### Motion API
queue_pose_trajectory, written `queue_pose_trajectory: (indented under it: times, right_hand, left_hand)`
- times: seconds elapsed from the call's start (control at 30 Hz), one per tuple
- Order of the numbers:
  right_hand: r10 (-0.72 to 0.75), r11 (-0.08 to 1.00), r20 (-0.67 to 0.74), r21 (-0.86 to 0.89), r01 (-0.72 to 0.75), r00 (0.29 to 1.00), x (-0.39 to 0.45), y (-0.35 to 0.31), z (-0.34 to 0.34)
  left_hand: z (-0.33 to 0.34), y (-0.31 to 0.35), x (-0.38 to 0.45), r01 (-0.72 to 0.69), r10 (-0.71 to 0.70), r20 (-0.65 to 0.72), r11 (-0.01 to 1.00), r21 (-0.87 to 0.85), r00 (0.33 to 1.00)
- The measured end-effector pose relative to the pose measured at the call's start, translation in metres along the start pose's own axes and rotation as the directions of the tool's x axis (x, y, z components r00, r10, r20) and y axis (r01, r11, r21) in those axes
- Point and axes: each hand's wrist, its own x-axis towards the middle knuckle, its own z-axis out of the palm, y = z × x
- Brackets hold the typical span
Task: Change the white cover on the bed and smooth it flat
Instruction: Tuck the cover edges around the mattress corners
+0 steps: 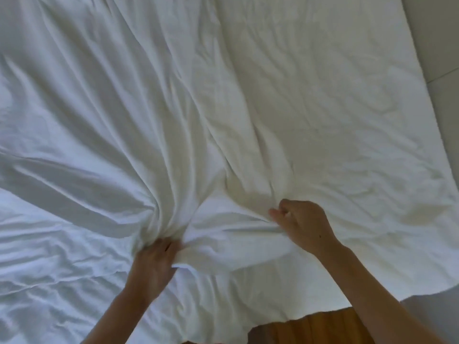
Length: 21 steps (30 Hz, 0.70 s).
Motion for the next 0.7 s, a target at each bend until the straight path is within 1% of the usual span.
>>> queue_pose_trajectory:
  times: [0.03, 0.07, 0.13, 0.2, 0.23, 0.27, 0.3, 0.33, 0.37, 0.4, 0.5, 0.57, 0.6, 0.63, 0.67, 0.7]
  right_hand:
    - [0.029, 0.997, -0.12, 0.069, -0.021, 0.992, -0.004, 0.004, 0.007]
    - [0.074, 0.994, -0.202, 0.097, -0.055, 0.977, -0.008, 0.006, 0.014]
    - [0.211, 0.974, -0.284, 0.137, -0.178, 0.935, -0.015, 0.009, 0.028]
    - [0.392, 0.91, -0.31, 0.265, -0.317, 0.866, -0.017, 0.014, 0.04]
    - [0.49, 0.851, -0.276, 0.358, -0.385, 0.827, -0.017, 0.013, 0.046]
    - [0.587, 0.76, -0.191, 0.465, -0.455, 0.786, -0.017, 0.011, 0.054]
    - [0.667, 0.63, -0.063, 0.58, -0.517, 0.742, -0.015, 0.007, 0.061]
    - [0.713, 0.467, 0.083, 0.684, -0.56, 0.696, -0.013, 0.001, 0.067]
    - [0.722, 0.309, 0.207, 0.757, -0.575, 0.66, -0.011, -0.007, 0.07]
    - [0.7, 0.202, 0.292, 0.794, -0.573, 0.652, -0.009, -0.014, 0.072]
    - [0.56, 0.024, 0.439, 0.839, -0.544, 0.702, -0.009, -0.028, 0.068]
    - [0.415, -0.142, 0.512, 0.853, -0.502, 0.752, -0.012, -0.029, 0.06]
    - [0.388, -0.202, 0.52, 0.853, -0.481, 0.761, -0.009, -0.025, 0.053]
    - [0.408, -0.226, 0.502, 0.865, -0.448, 0.763, -0.005, -0.024, 0.041]
    - [0.489, -0.183, 0.443, 0.894, -0.408, 0.751, 0.003, -0.022, 0.024]
    - [0.59, -0.098, 0.326, 0.937, -0.335, 0.739, 0.01, -0.023, 0.003]
  left_hand:
    - [-0.005, -0.014, -0.006, 0.028, -0.026, -0.041, 0.999, 0.043, 0.999]
    - [-0.011, -0.027, -0.011, 0.059, -0.052, -0.072, 0.994, 0.089, 0.996]
    - [-0.02, -0.051, -0.02, 0.124, -0.112, -0.082, 0.979, 0.161, 0.99]
    - [-0.024, -0.065, -0.028, 0.164, -0.155, -0.059, 0.966, 0.199, 0.986]
    - [-0.025, -0.068, -0.03, 0.17, -0.164, -0.048, 0.963, 0.208, 0.985]
    - [-0.023, -0.067, -0.031, 0.168, -0.161, -0.046, 0.963, 0.213, 0.986]
    - [-0.021, -0.062, -0.031, 0.158, -0.15, -0.051, 0.966, 0.207, 0.987]
    - [-0.017, -0.054, -0.03, 0.136, -0.128, -0.055, 0.973, 0.186, 0.99]
    - [-0.014, -0.044, -0.028, 0.104, -0.095, -0.062, 0.983, 0.154, 0.994]
    - [-0.009, -0.032, -0.026, 0.062, -0.054, -0.074, 0.991, 0.117, 0.996]
    - [0.002, 0.008, -0.012, -0.066, 0.07, -0.093, 0.997, 0.037, 0.993]
    - [0.009, 0.031, 0.006, -0.079, 0.079, -0.074, 0.997, -0.007, 0.994]
    - [0.009, 0.041, 0.02, -0.06, 0.057, -0.076, 0.997, -0.039, 0.995]
    - [0.008, 0.051, 0.036, -0.038, 0.031, -0.088, 0.996, -0.079, 0.996]
    - [0.003, 0.062, 0.055, -0.029, 0.016, -0.108, 0.993, -0.118, 0.994]
    - [-0.004, 0.075, 0.075, -0.036, 0.014, -0.138, 0.987, -0.156, 0.99]
